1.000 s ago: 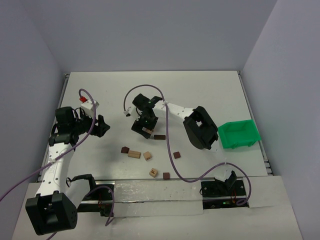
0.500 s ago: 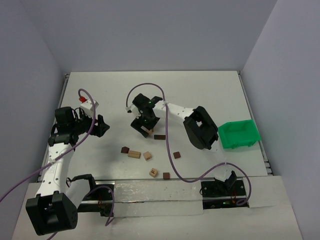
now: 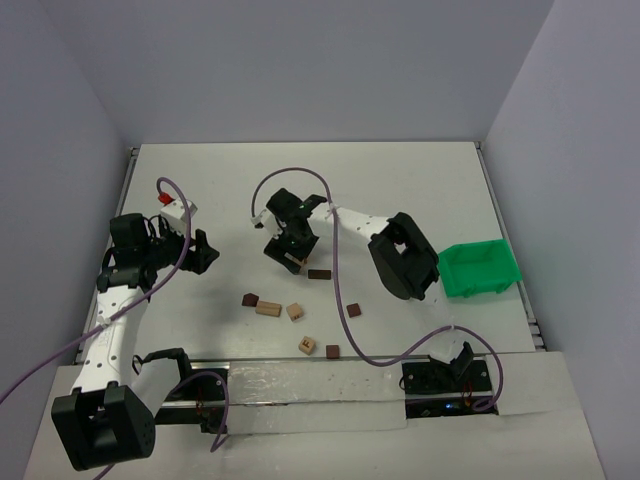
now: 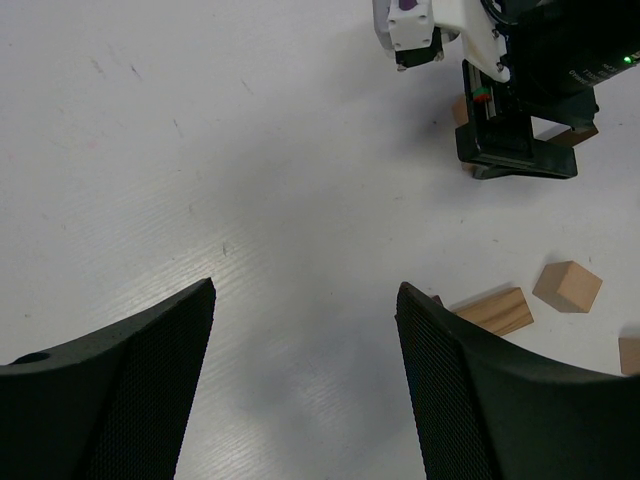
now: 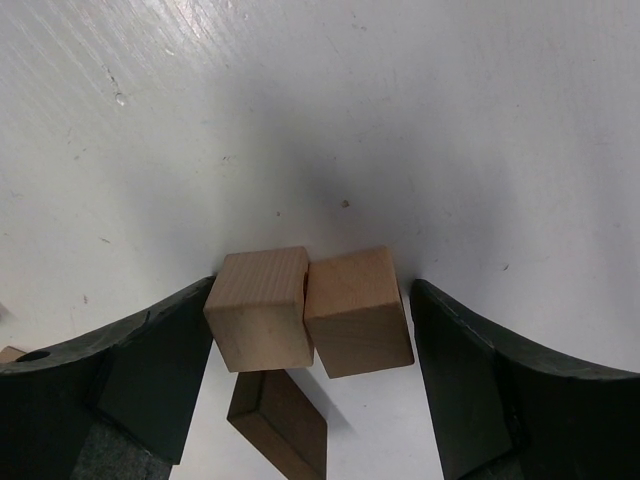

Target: Build the wood block tower

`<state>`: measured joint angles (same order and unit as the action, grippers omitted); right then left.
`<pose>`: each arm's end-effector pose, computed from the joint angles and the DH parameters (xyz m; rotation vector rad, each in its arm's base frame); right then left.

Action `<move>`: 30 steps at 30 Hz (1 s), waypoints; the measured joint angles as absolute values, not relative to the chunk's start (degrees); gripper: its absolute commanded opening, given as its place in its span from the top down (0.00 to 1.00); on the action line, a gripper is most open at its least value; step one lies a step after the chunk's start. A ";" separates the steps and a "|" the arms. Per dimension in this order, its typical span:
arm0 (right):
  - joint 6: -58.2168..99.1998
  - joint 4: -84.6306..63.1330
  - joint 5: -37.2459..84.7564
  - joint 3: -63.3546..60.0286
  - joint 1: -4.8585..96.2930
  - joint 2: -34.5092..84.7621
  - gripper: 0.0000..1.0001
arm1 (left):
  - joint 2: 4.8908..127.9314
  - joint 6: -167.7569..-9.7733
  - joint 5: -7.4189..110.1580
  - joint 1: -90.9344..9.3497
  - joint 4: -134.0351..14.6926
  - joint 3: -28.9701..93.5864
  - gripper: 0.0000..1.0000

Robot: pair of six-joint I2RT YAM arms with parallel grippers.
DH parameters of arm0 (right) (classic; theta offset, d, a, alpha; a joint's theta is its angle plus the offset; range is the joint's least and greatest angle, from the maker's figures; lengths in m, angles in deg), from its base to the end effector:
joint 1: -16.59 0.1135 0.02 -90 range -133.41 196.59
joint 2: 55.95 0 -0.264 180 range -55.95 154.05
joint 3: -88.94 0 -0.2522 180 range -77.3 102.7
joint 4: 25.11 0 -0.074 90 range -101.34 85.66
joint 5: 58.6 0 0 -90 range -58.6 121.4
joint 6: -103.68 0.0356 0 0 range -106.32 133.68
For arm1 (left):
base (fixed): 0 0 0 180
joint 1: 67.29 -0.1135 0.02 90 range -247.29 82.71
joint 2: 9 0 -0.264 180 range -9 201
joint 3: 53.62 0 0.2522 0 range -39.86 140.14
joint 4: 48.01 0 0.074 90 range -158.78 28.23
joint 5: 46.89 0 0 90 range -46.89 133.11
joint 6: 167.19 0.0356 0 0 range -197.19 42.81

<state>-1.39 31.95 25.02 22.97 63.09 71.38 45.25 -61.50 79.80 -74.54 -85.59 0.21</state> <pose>0.3153 0.3381 0.1624 -1.4708 2.4155 0.2843 0.1999 0.0040 0.2628 0.4923 2.0655 -0.4779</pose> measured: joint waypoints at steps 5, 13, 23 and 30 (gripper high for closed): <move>-3.11 31.21 24.90 21.98 63.09 70.86 0.20 | 45.52 -61.50 79.80 -74.54 -85.57 0.21 0.20; -6.58 29.21 23.64 19.96 63.09 69.78 0.22 | 45.55 -61.50 79.81 -74.62 -85.57 0.21 0.21; -13.35 28.71 20.77 19.43 63.09 69.49 0.25 | 45.57 -61.50 79.82 -74.65 -85.57 0.21 0.21; -19.20 31.30 19.10 21.36 63.09 70.46 0.26 | 45.57 -61.49 79.82 -74.71 -85.57 0.21 0.21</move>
<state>-19.20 31.30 19.10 21.36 63.09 70.46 45.57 -61.49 79.82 -74.71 -85.57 0.21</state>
